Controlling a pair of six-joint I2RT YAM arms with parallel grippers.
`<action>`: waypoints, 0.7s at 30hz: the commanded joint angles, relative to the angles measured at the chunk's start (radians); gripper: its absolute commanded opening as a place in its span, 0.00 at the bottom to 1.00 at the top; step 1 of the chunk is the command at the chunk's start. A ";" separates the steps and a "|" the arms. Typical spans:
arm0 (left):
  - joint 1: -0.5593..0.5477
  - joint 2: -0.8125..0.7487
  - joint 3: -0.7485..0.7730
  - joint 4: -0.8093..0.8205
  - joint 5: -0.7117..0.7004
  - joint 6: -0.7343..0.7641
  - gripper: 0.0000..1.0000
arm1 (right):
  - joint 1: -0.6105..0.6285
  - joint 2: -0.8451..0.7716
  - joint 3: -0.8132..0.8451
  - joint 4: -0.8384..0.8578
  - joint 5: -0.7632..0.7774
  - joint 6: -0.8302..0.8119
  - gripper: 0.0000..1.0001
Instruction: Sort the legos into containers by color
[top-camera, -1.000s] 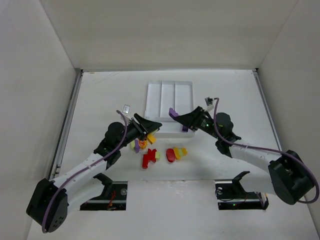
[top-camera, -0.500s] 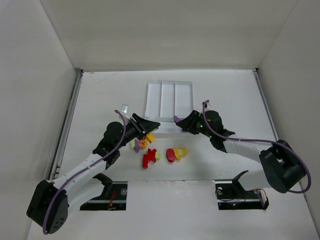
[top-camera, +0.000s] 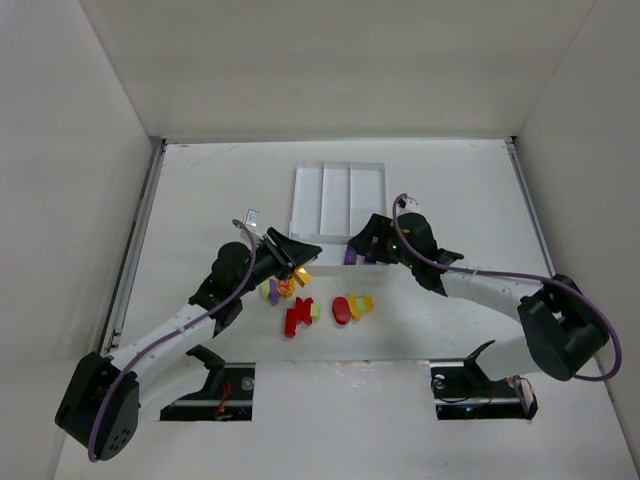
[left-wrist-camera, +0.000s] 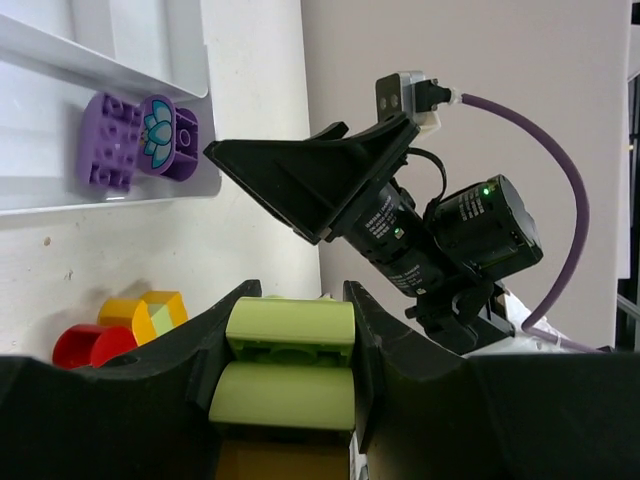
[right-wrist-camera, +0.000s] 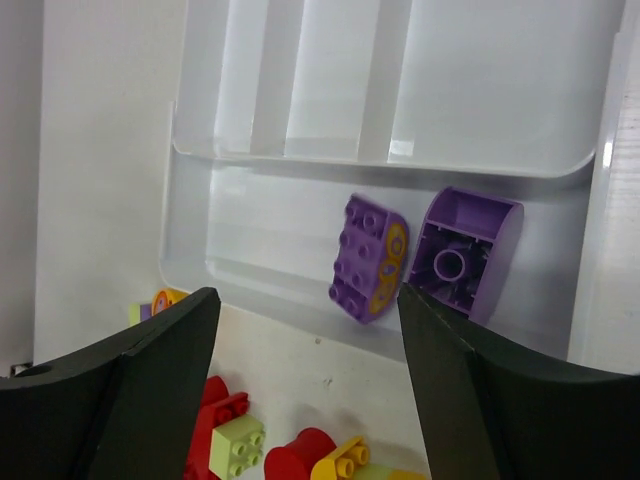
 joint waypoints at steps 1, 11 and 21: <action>-0.009 0.010 0.057 0.049 -0.012 0.023 0.34 | 0.010 -0.071 0.026 -0.012 0.041 -0.032 0.78; -0.043 0.052 0.081 0.149 0.003 -0.046 0.34 | 0.152 -0.428 -0.128 0.198 -0.237 0.072 0.83; -0.081 0.001 0.090 0.158 -0.009 -0.086 0.35 | 0.225 -0.347 -0.155 0.358 -0.366 0.184 0.90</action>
